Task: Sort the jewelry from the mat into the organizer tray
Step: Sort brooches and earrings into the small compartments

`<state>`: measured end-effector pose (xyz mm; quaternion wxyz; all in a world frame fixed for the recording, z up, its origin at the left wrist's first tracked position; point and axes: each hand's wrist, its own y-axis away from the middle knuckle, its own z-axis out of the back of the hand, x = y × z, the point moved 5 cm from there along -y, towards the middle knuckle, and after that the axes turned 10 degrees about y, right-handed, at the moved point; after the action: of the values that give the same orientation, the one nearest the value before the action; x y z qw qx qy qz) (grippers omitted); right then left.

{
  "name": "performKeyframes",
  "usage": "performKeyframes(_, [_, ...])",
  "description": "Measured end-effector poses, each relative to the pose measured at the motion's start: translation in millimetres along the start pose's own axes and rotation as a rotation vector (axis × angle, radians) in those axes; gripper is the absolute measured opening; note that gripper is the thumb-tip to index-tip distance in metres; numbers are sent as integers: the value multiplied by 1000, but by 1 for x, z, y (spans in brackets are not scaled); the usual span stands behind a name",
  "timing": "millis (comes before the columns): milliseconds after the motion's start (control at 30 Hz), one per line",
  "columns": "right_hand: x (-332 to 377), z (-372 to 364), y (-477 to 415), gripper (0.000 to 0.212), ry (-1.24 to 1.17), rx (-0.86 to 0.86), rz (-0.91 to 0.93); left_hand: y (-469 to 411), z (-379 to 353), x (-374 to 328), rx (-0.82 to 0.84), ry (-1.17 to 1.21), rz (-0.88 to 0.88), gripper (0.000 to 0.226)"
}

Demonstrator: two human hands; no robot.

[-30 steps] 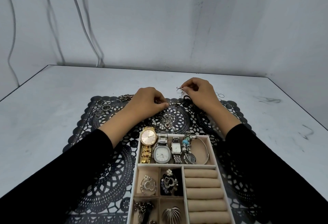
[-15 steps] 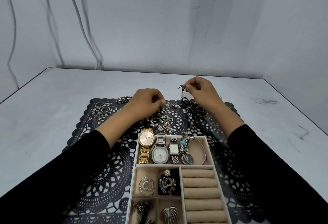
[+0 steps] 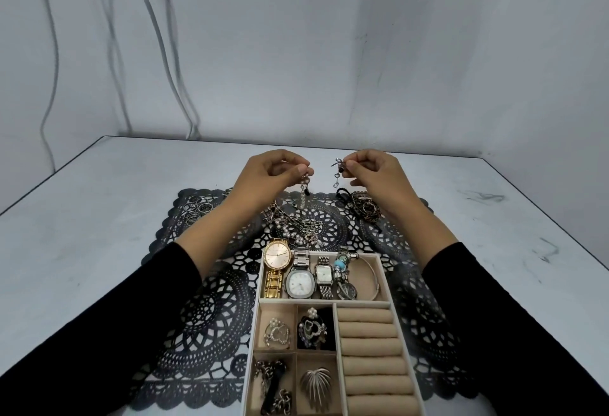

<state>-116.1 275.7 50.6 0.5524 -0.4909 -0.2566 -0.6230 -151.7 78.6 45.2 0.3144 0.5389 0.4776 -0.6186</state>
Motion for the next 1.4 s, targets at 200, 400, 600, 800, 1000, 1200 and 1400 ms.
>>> performKeyframes(200, [19, 4, 22, 13, -77, -15, 32, 19, 1, -26, -17, 44, -83, 10])
performKeyframes(400, [40, 8, 47, 13, -155, -17, 61, 44, 4, -53, -31, 37, -131, 7])
performKeyframes(600, [60, 13, 78, 13, -190, -4, 92, 74, 5, -76, -53, 34, -158, 7])
performKeyframes(800, [76, 14, 114, 12, -168, 41, 127, 109, 5, -98, -52, 7, -180, 11])
performKeyframes(1000, [85, 9, 156, 7, -165, 110, 147, 146, -1, -117, -39, 1, -195, 8])
performKeyframes(1200, [91, 5, 193, 8, -160, 210, 172, 175, -6, -126, -22, -10, -221, 10])
performKeyframes(1400, [92, 4, 222, 7, -120, 340, 189, 191, -4, -127, -2, -23, -230, 10])
